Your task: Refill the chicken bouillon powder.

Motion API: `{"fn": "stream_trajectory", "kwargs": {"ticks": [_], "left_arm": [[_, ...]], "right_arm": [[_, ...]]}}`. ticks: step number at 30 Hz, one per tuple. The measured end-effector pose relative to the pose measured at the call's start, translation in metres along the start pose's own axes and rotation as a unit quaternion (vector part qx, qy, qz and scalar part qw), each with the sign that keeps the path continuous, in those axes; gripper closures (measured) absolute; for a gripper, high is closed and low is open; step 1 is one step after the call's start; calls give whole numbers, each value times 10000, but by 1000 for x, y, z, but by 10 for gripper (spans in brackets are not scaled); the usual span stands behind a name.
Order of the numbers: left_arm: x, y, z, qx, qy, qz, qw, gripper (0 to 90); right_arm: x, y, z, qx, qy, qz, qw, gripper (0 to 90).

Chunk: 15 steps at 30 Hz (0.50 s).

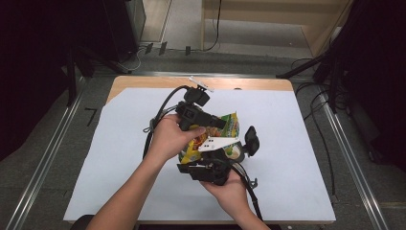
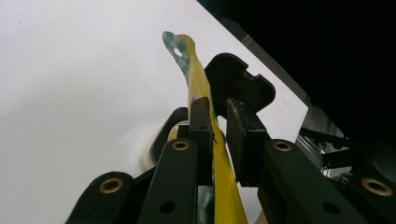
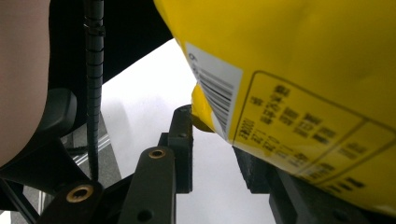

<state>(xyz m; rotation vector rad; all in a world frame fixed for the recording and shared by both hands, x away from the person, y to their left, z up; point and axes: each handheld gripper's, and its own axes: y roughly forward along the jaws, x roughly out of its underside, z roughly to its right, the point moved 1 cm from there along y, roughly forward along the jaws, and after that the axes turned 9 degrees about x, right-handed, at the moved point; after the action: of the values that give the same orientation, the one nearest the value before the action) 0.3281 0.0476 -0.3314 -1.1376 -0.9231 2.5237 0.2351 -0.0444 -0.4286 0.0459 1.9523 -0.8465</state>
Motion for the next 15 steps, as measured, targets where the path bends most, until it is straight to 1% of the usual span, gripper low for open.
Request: {"fn": "stream_trajectory", "kwargs": {"ticks": [11, 15], "left_arm": [[0, 0, 2, 5, 43, 7, 10000, 810], [0, -1, 3, 12, 51, 48, 10000, 809]], "right_arm": [[0, 0, 0, -45, 44, 14, 10000, 720], [0, -1, 0, -36, 49, 15, 10000, 723]]}}
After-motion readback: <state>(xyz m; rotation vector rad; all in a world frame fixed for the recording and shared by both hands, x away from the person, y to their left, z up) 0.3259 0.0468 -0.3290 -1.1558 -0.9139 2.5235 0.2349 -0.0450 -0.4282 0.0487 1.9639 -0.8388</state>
